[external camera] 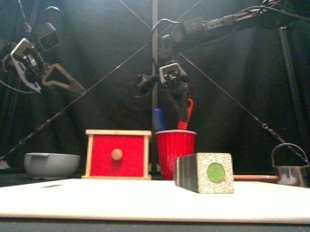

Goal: Place sushi on board then cut the sushi with the knife then place the pieces on the plate
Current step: Grasp knife edge with left hand

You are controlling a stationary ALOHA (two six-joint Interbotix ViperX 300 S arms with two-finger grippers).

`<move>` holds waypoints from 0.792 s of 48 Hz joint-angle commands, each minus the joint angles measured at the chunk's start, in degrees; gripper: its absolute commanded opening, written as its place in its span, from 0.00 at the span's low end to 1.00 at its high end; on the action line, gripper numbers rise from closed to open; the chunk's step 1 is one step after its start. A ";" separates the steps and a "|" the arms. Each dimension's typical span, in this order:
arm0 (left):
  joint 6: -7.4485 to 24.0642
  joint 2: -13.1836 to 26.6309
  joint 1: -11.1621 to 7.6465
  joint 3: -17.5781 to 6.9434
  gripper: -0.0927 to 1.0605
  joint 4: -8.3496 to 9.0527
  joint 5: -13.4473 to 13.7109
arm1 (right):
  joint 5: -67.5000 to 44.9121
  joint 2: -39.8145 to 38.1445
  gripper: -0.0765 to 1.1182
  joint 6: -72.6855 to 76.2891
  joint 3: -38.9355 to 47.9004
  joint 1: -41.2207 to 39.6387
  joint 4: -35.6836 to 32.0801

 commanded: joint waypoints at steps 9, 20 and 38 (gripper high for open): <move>0.09 0.09 0.18 -0.53 0.07 -0.18 -0.26 | 1.32 -5.27 0.46 0.09 -5.36 -0.70 0.09; 0.00 0.09 0.18 -0.53 0.07 -0.18 -0.26 | 2.11 -9.93 0.46 0.62 -8.44 -0.97 -0.18; 0.09 0.09 0.18 -0.44 0.07 -0.18 -0.26 | 2.20 -23.99 0.46 1.58 -2.81 4.13 -7.56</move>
